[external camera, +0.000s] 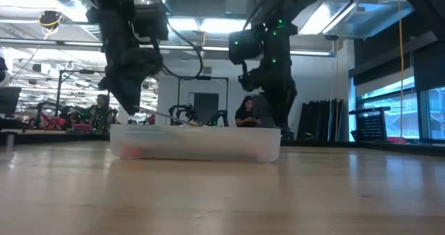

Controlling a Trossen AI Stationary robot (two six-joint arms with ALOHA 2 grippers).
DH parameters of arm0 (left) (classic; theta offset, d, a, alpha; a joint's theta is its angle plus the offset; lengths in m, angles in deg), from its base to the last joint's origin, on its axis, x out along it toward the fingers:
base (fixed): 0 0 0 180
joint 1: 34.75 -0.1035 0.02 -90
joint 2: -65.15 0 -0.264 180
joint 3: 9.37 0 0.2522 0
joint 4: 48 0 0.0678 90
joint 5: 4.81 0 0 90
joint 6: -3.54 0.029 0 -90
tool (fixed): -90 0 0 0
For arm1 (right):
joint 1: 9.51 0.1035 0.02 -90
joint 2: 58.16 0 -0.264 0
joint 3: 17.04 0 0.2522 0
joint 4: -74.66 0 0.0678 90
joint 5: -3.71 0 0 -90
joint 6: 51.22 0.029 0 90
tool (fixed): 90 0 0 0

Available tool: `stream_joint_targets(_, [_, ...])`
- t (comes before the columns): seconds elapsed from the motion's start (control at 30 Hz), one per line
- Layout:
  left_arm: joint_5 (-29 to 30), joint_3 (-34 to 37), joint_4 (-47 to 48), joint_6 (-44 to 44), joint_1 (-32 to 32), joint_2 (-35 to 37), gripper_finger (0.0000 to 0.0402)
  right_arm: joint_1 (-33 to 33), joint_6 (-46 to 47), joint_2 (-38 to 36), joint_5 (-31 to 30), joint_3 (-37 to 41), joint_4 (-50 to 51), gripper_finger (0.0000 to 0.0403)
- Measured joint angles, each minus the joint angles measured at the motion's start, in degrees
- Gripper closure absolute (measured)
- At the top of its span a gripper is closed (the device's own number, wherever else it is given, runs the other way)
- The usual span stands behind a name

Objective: Pack school essentials
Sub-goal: Close the supply box lid

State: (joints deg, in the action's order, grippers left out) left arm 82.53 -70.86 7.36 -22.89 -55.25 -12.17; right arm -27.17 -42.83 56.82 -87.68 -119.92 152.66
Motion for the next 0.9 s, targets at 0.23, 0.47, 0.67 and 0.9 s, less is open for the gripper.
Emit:
stream_joint_targets(0.23, [-6.76,0.00,-0.25,1.64,-0.43,-1.81,0.0315,-0.18,-2.73,0.00,4.20,3.03,-6.80,0.0238])
stream_joint_targets(0.47, [-16.59,0.00,-1.12,2.31,1.78,-1.81,0.0315,-1.54,-4.66,0.00,6.91,3.30,-8.65,0.0238])
stream_joint_targets(0.67, [-17.01,0.00,-2.87,6.95,6.59,-2.73,0.0315,-2.61,-5.14,0.00,7.21,3.30,-9.68,0.0238])
stream_joint_targets(0.9, [-14.73,0.00,-5.61,8.15,10.82,-4.01,0.0315,-3.26,-5.83,0.33,7.95,3.81,-10.66,0.0238])
